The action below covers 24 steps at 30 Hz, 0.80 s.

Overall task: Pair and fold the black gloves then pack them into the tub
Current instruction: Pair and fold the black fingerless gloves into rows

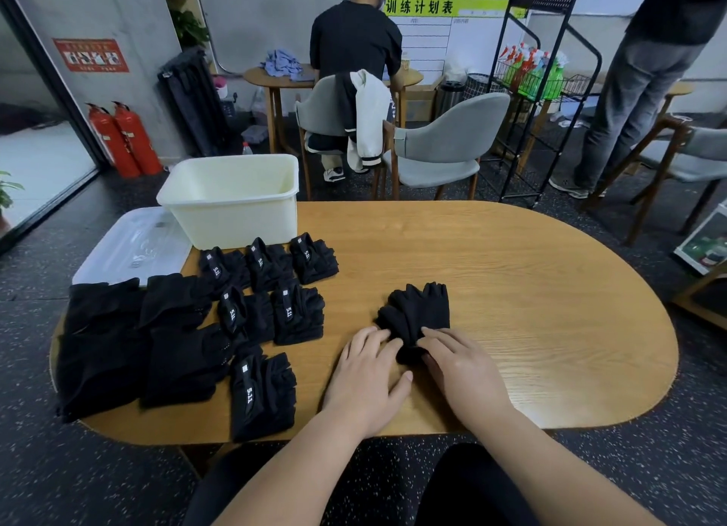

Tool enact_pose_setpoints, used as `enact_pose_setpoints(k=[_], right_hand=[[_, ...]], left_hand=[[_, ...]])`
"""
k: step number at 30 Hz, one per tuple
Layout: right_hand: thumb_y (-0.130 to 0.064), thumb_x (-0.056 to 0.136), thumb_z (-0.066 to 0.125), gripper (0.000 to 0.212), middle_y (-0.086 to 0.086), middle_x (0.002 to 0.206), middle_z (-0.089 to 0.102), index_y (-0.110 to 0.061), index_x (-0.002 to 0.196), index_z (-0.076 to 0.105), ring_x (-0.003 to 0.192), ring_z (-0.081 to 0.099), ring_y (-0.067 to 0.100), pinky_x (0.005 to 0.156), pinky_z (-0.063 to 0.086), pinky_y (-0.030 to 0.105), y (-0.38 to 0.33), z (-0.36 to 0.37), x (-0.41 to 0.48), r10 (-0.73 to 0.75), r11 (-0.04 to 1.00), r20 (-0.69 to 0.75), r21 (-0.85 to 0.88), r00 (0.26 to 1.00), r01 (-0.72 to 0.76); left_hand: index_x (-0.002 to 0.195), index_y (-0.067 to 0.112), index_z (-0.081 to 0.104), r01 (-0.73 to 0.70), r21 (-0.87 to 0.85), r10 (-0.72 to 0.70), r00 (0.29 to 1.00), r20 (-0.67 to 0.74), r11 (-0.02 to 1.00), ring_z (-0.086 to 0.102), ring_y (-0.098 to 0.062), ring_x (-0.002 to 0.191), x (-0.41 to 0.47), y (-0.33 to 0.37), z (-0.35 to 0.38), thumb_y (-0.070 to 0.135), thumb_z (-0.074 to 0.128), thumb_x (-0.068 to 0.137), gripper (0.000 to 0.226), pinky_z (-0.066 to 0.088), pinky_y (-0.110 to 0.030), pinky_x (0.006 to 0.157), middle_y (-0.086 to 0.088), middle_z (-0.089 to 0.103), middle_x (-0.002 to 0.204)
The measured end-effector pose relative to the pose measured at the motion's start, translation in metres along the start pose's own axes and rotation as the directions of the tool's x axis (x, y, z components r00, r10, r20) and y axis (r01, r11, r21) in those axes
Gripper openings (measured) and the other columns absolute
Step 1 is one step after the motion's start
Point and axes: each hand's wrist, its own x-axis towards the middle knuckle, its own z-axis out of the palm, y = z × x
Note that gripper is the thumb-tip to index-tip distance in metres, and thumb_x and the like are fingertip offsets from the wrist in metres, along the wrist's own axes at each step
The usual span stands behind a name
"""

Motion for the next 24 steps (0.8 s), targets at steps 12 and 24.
enact_pose_setpoints(k=[12, 24], right_hand=[[-0.025, 0.107, 0.048, 0.043, -0.009, 0.15, 0.054, -0.022, 0.149, 0.053, 0.143, 0.043, 0.01, 0.114, 0.043, 0.028, -0.001, -0.03, 0.048, 0.072, 0.982, 0.274, 0.148, 0.959, -0.116], [-0.055, 0.11, 0.022, 0.063, -0.009, 0.175, 0.009, -0.028, 0.167, 0.018, 0.162, 0.004, 0.019, 0.131, 0.013, 0.04, -0.01, 0.009, 0.099, 0.107, 0.994, 0.56, -0.082, 0.821, -0.074]], left_hand=[[0.164, 0.03, 0.03, -0.016, 0.058, 0.017, 1.0, -0.013, 0.998, 0.013, -0.017, 0.157, 0.0, 0.001, 0.002, 0.058, 0.025, 0.108, 0.063, 0.016, -0.04, 0.129, 0.003, 0.027, 0.167], [0.16, 0.026, 0.038, 0.018, -0.045, -0.019, 1.0, -0.011, 0.999, 0.012, -0.011, 0.156, 0.005, -0.003, 0.001, 0.055, 0.027, 0.109, 0.06, 0.016, -0.038, 0.13, 0.009, 0.025, 0.166]])
